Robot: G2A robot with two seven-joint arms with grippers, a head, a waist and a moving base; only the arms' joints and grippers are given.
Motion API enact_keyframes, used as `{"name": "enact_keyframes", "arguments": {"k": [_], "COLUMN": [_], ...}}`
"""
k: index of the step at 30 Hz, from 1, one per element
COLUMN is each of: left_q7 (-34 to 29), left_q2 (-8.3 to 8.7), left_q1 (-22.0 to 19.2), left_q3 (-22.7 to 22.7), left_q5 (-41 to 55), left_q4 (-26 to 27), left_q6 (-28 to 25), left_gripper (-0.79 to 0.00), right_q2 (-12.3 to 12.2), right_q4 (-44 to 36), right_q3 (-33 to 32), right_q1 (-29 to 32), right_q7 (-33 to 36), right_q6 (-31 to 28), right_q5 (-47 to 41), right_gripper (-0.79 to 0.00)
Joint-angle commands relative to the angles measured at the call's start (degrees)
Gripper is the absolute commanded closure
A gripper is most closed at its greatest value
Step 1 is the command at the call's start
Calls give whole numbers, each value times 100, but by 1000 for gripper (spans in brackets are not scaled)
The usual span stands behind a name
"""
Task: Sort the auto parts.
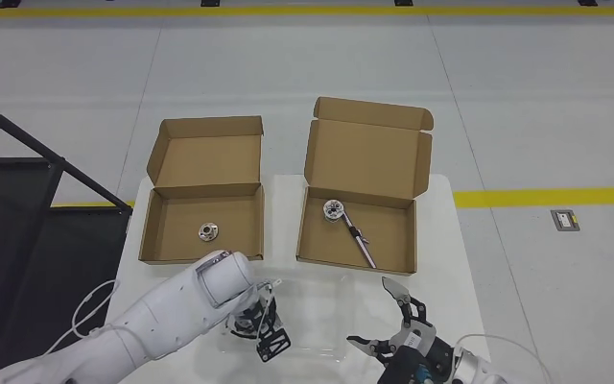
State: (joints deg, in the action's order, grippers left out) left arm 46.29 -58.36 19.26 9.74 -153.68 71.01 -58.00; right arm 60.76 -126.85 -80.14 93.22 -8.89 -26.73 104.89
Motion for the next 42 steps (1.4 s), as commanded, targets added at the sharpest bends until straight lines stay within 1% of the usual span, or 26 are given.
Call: {"name": "enact_keyframes", "arguments": {"k": [1, 10, 11, 13, 15, 16, 18, 19, 20, 23, 26, 29, 31, 33, 36, 39, 42], "left_q7": [0, 0, 0, 0, 0, 0, 0, 0, 0, 0, 0, -1, -51, -187, -571, -953, -1384], "left_q2": [-20, -62, -63, -63, -59, -53, -33, -15, 12, 116, 272, 502, 679, 861, 1157, 1480, 1805], "left_q1": [14, 13, 13, 7, -24, -52, -117, -145, -198, -341, -526, -807, -1008, -1140, -1324, -1415, -1321], "left_q3": [0, 0, 0, 0, 0, 0, 0, 0, 0, 0, 0, 0, 0, 0, 28, 292, 784], "left_q5": [-42, -102, -106, -99, -78, -51, 73, 202, 270, 428, 772, 1190, 1534, 1974, 2688, 3560, 4367], "left_q4": [-54, -180, -193, -204, -215, -210, -189, -138, -126, -65, 123, 338, 457, 693, 1119, 1505, 1761], "left_q6": [0, 0, 0, 0, 0, 0, 0, 0, 0, 0, 0, 0, 0, 0, 0, 0, 13], "left_gripper": [-496, -440, -391, -345, -320, -274, -215, -197, -148, -105, -55, 0, 0, 0, 0, 0, 0], "right_q2": [0, 0, 0, 0, 0, 0, 0, 0, 0, 0, 0, 0, 0, 0, 0, 0, 0], "right_q4": [0, 0, 0, 0, 0, 0, 0, 0, 0, 0, 0, 0, 0, 0, 0, 0, 0], "right_q3": [0, 0, 0, 0, 0, 0, 0, 0, 0, 0, 0, 0, 0, 0, 0, 0, 0], "right_q1": [0, 0, 0, 0, 0, 0, 0, 0, 0, 0, 0, 0, 0, 0, 0, 0, 0], "right_q7": [0, 0, 0, 0, 0, 0, 0, 0, 0, 0, 0, 0, 0, 0, 0, 0, 0], "right_q6": [0, 0, 0, 0, 0, 0, 0, 0, 0, 0, 0, 0, 0, 0, 0, 0, 0], "right_q5": [0, 0, 0, 0, 0, 0, 0, 0, 0, 0, 0, 0, 0, 0, 0, 0, 0], "right_gripper": [-785, -785, -785, -785, -785, -785, -785, -785, -785, -785, -785, -785, -785, -785, -785, -785, -785]}}
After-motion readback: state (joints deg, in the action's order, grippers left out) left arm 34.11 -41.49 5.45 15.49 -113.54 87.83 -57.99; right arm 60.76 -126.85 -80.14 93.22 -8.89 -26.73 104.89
